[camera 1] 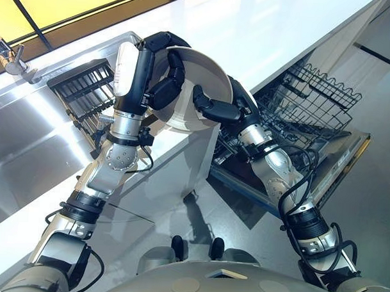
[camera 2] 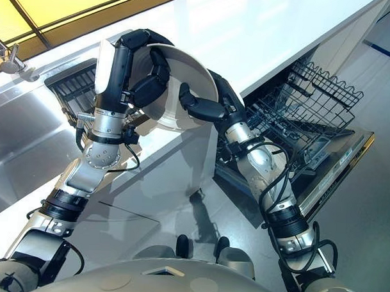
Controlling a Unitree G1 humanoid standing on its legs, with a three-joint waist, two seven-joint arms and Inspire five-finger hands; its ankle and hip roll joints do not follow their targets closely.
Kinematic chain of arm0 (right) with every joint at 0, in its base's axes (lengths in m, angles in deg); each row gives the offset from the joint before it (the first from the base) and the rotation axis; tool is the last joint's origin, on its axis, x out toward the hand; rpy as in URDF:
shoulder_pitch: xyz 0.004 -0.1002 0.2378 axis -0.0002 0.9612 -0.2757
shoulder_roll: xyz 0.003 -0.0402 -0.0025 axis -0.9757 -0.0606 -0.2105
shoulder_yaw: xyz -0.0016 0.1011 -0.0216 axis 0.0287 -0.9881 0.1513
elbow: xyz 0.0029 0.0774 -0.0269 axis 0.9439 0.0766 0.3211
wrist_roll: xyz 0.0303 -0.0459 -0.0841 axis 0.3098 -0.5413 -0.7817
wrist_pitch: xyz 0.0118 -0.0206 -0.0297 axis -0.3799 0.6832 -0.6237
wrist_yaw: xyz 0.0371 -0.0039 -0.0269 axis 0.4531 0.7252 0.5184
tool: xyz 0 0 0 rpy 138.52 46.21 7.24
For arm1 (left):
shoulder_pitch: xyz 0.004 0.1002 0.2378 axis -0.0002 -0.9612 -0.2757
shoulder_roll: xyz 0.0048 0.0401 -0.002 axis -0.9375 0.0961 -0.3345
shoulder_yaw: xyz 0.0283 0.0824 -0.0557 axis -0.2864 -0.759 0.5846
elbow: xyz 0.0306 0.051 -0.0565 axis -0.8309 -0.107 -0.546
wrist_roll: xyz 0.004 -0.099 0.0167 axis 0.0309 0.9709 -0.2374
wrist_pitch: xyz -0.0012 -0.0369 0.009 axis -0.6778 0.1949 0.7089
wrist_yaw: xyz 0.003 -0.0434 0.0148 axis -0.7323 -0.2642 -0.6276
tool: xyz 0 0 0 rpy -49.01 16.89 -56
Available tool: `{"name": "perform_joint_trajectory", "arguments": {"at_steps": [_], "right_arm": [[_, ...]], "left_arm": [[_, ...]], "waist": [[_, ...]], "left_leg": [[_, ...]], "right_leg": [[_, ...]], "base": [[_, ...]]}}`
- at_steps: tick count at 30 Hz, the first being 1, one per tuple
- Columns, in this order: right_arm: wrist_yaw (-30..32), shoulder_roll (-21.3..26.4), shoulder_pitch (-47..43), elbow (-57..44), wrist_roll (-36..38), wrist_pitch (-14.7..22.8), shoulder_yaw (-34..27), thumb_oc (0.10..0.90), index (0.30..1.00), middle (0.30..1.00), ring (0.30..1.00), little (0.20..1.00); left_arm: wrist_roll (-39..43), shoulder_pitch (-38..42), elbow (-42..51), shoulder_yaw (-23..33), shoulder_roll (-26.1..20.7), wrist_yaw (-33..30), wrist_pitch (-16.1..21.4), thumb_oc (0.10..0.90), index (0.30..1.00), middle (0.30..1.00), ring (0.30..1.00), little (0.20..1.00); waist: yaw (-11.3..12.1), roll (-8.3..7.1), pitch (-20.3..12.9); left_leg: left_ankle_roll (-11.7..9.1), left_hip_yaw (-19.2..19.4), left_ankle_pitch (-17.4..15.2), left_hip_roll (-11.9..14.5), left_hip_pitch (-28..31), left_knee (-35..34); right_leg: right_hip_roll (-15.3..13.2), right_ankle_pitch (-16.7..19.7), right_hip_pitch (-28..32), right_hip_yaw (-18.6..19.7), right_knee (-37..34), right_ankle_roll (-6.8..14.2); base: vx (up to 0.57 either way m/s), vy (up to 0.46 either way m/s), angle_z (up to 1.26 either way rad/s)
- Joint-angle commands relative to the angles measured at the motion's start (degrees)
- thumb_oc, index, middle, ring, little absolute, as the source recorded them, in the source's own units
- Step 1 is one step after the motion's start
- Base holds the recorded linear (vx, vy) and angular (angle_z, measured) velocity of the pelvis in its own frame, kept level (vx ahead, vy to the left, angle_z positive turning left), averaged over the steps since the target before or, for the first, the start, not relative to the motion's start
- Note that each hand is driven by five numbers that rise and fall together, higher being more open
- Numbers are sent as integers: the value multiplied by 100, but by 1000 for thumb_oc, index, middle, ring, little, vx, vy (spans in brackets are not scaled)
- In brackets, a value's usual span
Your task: Pick up plates and place into dishwasher.
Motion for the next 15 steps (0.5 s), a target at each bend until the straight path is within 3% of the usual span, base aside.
{"name": "perform_joint_trajectory", "arguments": {"at_steps": [1, 4, 5, 6, 7, 9, 13, 15], "right_arm": [[-9, -323, -517, -411, 71, 694, -212, 100, 300, 300, 300, 200], [83, -296, -544, -404, 72, 718, -274, 100, 300, 300, 300, 200], [152, -305, -559, -374, 34, 771, -356, 100, 300, 300, 300, 200], [254, -294, -573, -370, -6, 826, -407, 100, 300, 300, 300, 200], [281, -286, -588, -362, -10, 838, -415, 100, 300, 300, 300, 200], [598, -219, -710, -269, -100, 1068, -545, 100, 300, 300, 300, 200], [1194, 42, -1013, -31, -590, 1595, -1059, 100, 300, 300, 300, 200], [1756, 367, -1097, 22, -1858, 2008, -1549, 100, 300, 300, 300, 200]], "left_arm": [[879, 752, 568, -343, 98, 424, 711, 100, 300, 300, 300, 200], [1611, 689, 496, -338, 198, 911, 685, 100, 300, 300, 300, 200], [2283, 587, 525, -293, 311, 1510, 584, 100, 300, 300, 300, 200], [2705, 525, 559, -284, 369, 1842, 379, 421, 575, 575, 575, 521], [2777, 516, 543, -292, 387, 1891, 345, 800, 900, 900, 900, 900], [3361, 485, 402, -306, 476, 2231, 96, 800, 900, 900, 900, 900], [3593, 488, 193, -13, 362, 2321, -173, 800, 900, 900, 900, 900], [3493, 436, 172, 405, 158, 2341, -401, 800, 900, 900, 900, 900]], "waist": [[100, 14, -817], [108, 13, -810], [126, 15, -801], [132, 21, -794], [131, 23, -793], [119, 27, -782], [100, 28, -800], [96, 30, -819]], "left_leg": [[35, -191, -329, -132, -268, 1], [40, -190, -336, -132, -253, 1], [39, -184, -338, -123, -249, 1], [39, -190, -340, -120, -245, 1], [39, -189, -343, -118, -242, 1], [44, -188, -360, -117, -216, 1], [52, -173, -341, -109, -214, 1], [53, -163, -354, -118, -197, 1]], "right_leg": [[23, -686, -165, -169, 756, 239], [18, -681, -151, -165, 721, 239], [10, -674, -146, -168, 704, 242], [9, -671, -144, -161, 693, 241], [8, -671, -144, -158, 691, 243], [11, -661, -136, -127, 674, 252], [15, -600, -164, -81, 655, 257], [21, -576, -164, -40, 645, 278]], "base": [[0, 0, 0], [0, 0, 0], [0, 0, 0], [0, 0, 0], [0, 0, 0], [0, 0, 0], [11, 0, 0], [44, 4, -1]]}}
